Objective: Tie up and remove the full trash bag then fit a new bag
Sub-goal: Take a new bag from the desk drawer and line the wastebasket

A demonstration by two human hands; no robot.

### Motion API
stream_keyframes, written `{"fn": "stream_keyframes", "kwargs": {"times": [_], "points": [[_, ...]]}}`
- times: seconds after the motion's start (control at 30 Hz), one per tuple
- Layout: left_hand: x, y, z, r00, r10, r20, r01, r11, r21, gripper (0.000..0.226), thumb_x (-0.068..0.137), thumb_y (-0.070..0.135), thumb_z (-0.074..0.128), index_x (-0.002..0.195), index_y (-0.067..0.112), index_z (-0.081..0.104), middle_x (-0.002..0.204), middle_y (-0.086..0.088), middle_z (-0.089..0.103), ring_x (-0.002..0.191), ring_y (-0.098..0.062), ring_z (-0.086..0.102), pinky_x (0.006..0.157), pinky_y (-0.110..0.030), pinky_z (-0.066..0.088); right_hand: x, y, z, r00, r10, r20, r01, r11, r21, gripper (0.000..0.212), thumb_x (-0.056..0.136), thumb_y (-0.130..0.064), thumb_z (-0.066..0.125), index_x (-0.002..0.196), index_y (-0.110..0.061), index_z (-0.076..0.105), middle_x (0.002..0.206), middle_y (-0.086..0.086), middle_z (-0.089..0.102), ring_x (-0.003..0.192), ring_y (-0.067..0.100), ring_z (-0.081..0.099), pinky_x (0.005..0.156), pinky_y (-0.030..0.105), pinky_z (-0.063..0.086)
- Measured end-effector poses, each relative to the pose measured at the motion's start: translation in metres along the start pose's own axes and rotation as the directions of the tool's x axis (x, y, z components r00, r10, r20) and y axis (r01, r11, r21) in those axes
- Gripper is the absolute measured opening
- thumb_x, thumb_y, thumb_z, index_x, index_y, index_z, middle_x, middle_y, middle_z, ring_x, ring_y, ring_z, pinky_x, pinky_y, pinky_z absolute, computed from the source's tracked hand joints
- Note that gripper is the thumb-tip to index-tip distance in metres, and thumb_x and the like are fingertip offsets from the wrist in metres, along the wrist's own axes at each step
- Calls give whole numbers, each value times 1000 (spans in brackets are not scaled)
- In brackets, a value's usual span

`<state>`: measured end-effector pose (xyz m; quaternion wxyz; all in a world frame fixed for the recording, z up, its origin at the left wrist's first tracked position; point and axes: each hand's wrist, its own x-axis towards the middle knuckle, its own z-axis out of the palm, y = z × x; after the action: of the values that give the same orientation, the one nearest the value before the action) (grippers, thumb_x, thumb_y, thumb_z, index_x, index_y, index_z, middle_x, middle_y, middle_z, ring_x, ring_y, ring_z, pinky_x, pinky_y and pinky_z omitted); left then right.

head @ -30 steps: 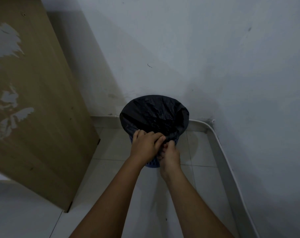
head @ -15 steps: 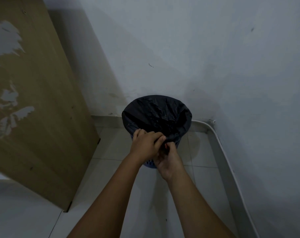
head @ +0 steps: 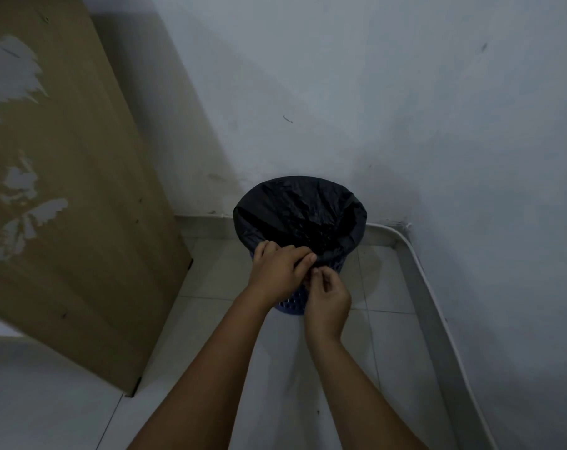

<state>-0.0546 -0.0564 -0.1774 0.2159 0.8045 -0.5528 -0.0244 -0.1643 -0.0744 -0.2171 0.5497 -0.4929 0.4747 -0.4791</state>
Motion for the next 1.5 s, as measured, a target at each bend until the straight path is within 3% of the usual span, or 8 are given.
{"fn": "stream_keyframes", "kwargs": {"times": [0.13,0.3,0.43,0.57,0.8,1.0,1.2,1.5], "points": [[1,-1,0,1000,6,-8,-6,1000,-2,35,109,56,32,109,43,65,101,14,66,96,-17,43,109,-37,21,18,-11,-5,955,248,163,-261,964,60,24,107,-20,60,89,-8,70,74,2,67,68,12,57,60,26,47],[2,-1,0,1000,-4,8,4,1000,-10,36,108,58,30,109,44,63,102,15,66,99,-18,45,111,-38,17,22,-22,-6,727,507,463,-685,583,437,20,110,-14,55,114,-1,70,96,11,71,81,14,64,81,28,55],[3,-1,2,1000,-9,-5,9,1000,-15,36,107,58,31,108,44,64,100,15,66,98,-18,46,110,-36,17,18,-27,0,709,555,435,-705,562,433,31,111,-20,57,130,1,69,124,16,73,112,23,69,99,32,56],[2,1,0,1000,-7,-2,7,1000,-12,35,108,56,32,110,43,65,103,14,67,101,-19,47,112,-38,18,21,-36,4,664,636,393,-745,522,414,25,109,-21,62,121,0,70,105,11,73,89,17,69,81,26,60],[3,2,4,1000,-3,-8,3,1000,6,35,109,55,30,109,43,64,100,14,64,99,-19,47,110,-38,20,15,-54,11,721,607,334,-660,455,597,31,108,-23,62,122,3,71,126,21,73,116,28,70,111,43,54],[6,4,4,997,-36,69,38,999,-37,45,103,53,20,116,44,63,98,18,56,101,-16,42,110,-33,10,17,-59,13,735,618,278,-649,523,552,33,102,-16,70,128,5,70,128,20,74,118,30,72,73,34,60],[5,15,6,993,-61,103,66,997,-42,57,97,54,12,126,44,59,110,12,60,109,-19,42,115,-41,13,17,-40,5,812,491,315,-576,588,568,34,105,-19,66,130,3,71,131,21,73,123,30,70,110,44,55],[8,13,7,987,-84,141,87,996,-19,58,99,53,15,139,41,55,131,10,61,119,-24,42,114,-39,8,10,-27,6,815,497,299,-565,565,601,39,110,-7,53,149,-8,56,140,19,67,119,26,68,98,36,56]]}}
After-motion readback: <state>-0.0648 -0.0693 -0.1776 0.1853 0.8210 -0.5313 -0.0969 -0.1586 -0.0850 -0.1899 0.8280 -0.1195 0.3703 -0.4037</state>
